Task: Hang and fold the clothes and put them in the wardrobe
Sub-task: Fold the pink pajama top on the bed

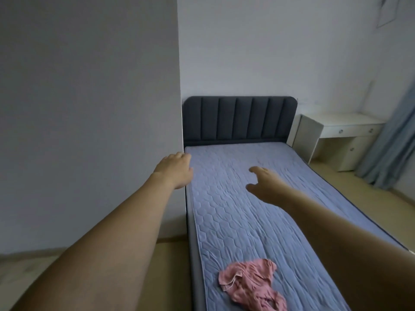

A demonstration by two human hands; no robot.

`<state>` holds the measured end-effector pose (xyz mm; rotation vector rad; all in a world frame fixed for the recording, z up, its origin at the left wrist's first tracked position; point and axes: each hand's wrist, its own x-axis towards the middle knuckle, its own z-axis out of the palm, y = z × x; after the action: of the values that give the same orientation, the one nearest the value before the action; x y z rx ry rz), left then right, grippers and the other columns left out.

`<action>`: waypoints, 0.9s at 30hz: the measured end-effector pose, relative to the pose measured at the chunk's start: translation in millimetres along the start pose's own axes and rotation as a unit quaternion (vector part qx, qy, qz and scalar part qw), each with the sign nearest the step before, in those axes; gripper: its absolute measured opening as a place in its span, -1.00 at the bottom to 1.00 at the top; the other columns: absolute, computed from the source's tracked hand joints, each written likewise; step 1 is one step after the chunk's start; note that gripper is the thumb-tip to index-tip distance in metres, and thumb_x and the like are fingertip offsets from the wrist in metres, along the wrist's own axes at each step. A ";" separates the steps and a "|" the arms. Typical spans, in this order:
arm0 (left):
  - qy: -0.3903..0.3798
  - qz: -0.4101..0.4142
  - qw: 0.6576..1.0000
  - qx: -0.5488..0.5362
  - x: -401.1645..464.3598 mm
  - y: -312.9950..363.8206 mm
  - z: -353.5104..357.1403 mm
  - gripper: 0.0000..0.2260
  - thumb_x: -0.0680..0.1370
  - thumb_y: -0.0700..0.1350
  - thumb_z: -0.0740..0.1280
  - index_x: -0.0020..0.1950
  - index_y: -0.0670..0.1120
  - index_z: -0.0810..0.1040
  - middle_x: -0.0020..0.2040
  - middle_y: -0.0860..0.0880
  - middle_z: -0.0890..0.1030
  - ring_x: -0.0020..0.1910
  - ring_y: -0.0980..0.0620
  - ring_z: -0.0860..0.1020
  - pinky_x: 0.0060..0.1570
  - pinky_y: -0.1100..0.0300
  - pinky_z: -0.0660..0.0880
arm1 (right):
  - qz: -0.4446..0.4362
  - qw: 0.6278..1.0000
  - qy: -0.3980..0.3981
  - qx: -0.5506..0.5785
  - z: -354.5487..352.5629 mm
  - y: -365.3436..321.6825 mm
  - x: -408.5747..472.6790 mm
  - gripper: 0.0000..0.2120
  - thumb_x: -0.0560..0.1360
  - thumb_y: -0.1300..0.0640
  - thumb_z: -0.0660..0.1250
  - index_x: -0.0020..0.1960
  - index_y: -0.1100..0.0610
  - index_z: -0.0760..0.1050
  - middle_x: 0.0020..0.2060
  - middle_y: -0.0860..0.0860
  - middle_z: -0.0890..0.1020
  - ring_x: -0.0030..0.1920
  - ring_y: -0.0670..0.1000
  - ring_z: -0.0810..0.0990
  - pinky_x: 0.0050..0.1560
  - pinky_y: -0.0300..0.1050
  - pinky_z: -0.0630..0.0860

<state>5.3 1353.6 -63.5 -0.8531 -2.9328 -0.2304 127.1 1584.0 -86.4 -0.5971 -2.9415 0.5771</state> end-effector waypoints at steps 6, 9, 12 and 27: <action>-0.101 -0.053 0.993 -0.032 40.9 83.2 145.7 -0.65 0.62 -0.04 0.14 0.39 -0.11 0.38 0.40 -0.12 0.42 0.31 -0.16 0.42 0.26 0.00 0.40 | 0.019 0.994 -0.111 -0.001 55.7 149.2 67.9 -0.40 0.55 0.04 0.29 0.52 0.10 0.17 0.47 0.11 0.29 0.38 0.15 0.38 0.29 0.00 0.37; -0.119 -0.127 0.981 -0.089 50.7 103.5 230.8 -0.69 0.61 -0.06 0.19 0.31 -0.13 0.46 0.33 -0.15 0.47 0.29 -0.16 0.44 0.25 0.03 0.41 | 0.012 0.987 -0.161 -0.013 104.3 211.7 107.9 -0.42 0.55 0.07 0.27 0.51 0.14 0.19 0.46 0.14 0.31 0.38 0.16 0.38 0.30 -0.02 0.35; -0.155 -0.228 0.944 -0.179 38.5 116.8 317.4 -0.78 0.59 -0.10 0.22 0.16 -0.16 0.53 0.19 -0.16 0.57 0.16 -0.15 0.53 0.06 0.14 0.45 | -0.011 0.970 -0.242 -0.027 173.6 255.0 127.7 -0.45 0.55 0.11 0.25 0.50 0.14 0.22 0.44 0.14 0.33 0.37 0.15 0.39 0.29 -0.07 0.35; -0.111 -0.535 0.680 -0.488 -50.7 149.6 813.7 -0.74 0.48 -0.03 0.39 -0.19 -0.24 0.55 -0.26 -0.19 0.58 -0.24 -0.11 0.54 -0.18 0.00 0.45 | -0.190 0.921 -0.334 -0.069 628.6 380.0 177.9 -0.41 0.54 -0.04 0.26 0.51 0.08 0.20 0.46 0.11 0.31 0.44 0.16 0.28 0.43 0.05 0.23</action>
<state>101.4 1586.5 -853.2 1.1180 -2.9048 -1.9220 2.3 1760.0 -810.6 0.2381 -3.6053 0.6257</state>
